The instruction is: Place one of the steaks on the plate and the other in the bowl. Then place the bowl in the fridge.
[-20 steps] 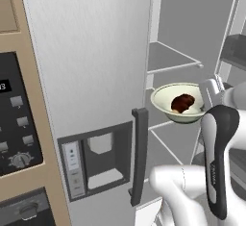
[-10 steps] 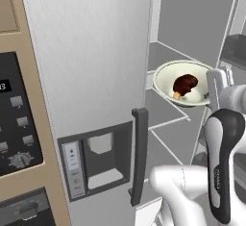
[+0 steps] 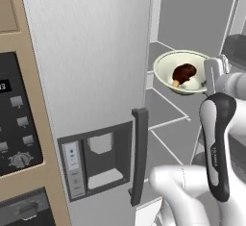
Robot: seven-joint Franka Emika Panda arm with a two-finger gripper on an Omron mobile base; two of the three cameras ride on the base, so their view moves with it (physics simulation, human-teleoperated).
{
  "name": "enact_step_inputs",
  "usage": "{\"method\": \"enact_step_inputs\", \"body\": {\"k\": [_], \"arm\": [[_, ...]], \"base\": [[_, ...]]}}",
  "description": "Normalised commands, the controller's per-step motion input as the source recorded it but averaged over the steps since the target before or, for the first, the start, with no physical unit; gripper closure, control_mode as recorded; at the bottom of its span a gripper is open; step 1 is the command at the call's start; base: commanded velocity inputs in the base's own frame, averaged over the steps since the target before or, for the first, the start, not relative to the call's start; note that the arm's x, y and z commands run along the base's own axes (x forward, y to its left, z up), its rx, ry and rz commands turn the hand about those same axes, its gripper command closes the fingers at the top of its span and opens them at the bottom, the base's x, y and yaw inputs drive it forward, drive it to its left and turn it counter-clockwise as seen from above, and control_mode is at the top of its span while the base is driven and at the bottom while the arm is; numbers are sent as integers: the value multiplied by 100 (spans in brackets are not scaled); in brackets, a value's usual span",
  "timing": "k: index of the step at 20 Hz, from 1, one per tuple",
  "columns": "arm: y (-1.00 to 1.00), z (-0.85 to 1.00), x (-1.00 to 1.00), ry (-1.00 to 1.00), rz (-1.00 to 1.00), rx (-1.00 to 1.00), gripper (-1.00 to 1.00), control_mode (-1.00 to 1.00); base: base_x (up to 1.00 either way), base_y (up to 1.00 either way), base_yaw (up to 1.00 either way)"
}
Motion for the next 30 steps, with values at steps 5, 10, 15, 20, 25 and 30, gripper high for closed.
{"method": "enact_step_inputs", "body": {"k": [5, 10, 15, 20, 25, 30], "arm": [[0, 0, 59, -1, 0, -1, 100, -100], [0, 0, 66, 0, 0, 0, 100, -100], [0, 0, 58, 0, 1, 0, 100, -100], [0, 8, 45, -4, 2, 0, 100, -100], [0, 0, 76, 2, 2, 0, 100, -100], [0, 1, 75, 7, 0, 0, 100, -100]], "base": [[0, 0, 0], [0, 0, 0], [0, 0, 0], [0, 0, 0], [0, 0, 0], [0, 0, 0]]}}
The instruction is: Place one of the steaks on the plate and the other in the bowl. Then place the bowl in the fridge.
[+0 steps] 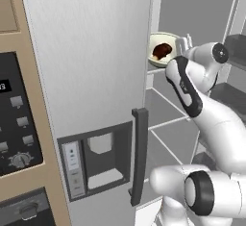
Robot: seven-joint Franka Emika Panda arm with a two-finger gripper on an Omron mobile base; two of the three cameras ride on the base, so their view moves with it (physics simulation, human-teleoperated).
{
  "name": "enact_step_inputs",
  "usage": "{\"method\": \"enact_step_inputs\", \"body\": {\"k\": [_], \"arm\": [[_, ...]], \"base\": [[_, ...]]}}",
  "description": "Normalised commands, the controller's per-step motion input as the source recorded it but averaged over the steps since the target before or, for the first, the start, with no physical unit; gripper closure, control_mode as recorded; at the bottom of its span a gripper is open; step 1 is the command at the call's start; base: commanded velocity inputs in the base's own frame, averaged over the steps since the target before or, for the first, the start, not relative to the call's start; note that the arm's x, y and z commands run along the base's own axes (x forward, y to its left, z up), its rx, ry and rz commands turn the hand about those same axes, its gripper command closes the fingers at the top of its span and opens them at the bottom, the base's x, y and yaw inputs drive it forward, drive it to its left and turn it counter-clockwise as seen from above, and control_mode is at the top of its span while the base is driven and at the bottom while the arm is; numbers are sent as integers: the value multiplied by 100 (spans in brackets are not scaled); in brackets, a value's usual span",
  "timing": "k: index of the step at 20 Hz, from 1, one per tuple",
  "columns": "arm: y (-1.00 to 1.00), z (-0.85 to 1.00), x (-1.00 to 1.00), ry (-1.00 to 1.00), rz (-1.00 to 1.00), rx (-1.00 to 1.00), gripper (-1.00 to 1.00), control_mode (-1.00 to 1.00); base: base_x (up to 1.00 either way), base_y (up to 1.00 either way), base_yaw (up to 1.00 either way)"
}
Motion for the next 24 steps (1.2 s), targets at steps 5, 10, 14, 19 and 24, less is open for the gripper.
{"method": "enact_step_inputs", "body": {"k": [5, 10, 14, 19, 24], "arm": [[0, 0, 82, 8, 2, 0, 100, -100], [0, -13, 73, 2, 3, 0, 100, -100], [4, -26, 44, 0, 0, -1, 100, -100], [1, -42, 23, 2, 0, -5, 100, -100], [9, -64, 32, 19, 0, -2, 100, -100]], "base": [[0, 0, 0], [0, 0, 0], [0, 0, 0], [0, 0, 0], [0, 0, 0]]}}
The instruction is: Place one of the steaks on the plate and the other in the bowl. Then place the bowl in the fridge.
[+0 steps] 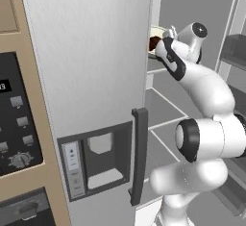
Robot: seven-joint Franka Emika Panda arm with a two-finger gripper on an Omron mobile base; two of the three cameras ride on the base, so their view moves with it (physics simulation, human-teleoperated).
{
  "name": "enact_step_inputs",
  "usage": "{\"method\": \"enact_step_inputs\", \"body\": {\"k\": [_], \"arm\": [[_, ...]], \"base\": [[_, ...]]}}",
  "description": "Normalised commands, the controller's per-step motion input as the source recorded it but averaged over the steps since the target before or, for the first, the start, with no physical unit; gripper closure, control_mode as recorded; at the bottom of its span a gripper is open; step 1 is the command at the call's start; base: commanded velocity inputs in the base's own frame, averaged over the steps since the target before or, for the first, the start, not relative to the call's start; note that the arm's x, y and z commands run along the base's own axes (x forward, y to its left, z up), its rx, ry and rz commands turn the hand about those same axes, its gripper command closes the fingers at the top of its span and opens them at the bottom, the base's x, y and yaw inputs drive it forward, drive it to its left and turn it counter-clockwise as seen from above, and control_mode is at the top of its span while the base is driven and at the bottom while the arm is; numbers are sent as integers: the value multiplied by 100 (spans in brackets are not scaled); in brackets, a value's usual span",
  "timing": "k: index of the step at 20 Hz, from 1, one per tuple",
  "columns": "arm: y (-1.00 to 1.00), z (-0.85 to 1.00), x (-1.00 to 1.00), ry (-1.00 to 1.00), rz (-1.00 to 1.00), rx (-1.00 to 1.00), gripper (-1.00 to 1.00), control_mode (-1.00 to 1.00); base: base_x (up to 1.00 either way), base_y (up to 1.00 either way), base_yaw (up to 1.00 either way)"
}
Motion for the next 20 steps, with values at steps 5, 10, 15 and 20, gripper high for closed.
{"method": "enact_step_inputs", "body": {"k": [5, 10, 15, 20], "arm": [[15, 25, 3, -15, 0, -1, -100, -100], [11, 28, -24, -27, 0, -1, -100, -100], [0, 5, -70, -19, 0, 0, -100, -100], [0, 43, -97, -10, 0, 0, -100, -100]], "base": [[0, 0, 0], [0, 0, 0], [0, 0, 0], [0, 0, 0]]}}
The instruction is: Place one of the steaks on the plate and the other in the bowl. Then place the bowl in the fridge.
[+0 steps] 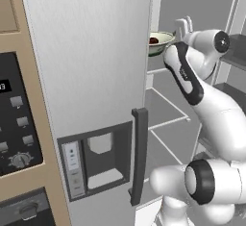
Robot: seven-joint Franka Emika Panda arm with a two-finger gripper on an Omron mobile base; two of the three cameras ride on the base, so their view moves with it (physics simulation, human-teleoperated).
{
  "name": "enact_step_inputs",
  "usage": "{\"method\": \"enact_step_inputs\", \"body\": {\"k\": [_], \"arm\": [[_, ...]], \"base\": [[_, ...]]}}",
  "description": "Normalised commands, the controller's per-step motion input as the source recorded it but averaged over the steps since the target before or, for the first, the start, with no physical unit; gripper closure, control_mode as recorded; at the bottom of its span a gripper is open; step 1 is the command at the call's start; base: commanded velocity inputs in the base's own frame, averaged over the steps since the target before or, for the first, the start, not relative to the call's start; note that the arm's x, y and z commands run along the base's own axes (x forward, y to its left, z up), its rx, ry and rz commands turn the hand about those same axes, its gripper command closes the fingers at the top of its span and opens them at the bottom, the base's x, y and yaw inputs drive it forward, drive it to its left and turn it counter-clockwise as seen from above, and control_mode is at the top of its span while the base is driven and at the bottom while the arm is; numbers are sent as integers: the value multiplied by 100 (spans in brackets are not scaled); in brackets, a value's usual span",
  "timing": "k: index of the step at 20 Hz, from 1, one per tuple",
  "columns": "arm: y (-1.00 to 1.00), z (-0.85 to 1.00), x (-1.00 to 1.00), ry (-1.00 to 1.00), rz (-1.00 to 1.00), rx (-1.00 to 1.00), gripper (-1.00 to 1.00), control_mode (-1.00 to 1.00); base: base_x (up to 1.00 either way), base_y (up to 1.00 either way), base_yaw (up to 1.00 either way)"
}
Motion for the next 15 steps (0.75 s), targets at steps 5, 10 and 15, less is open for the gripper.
{"method": "enact_step_inputs", "body": {"k": [5, 10, 15], "arm": [[15, 24, -100, 0, 0, -1, -100, -100], [30, 13, -100, 7, 0, -6, -100, -100], [25, -21, -100, 33, 1, -1, -100, -100]], "base": [[0, 0, 0], [0, 0, 0], [0, 0, 0]]}}
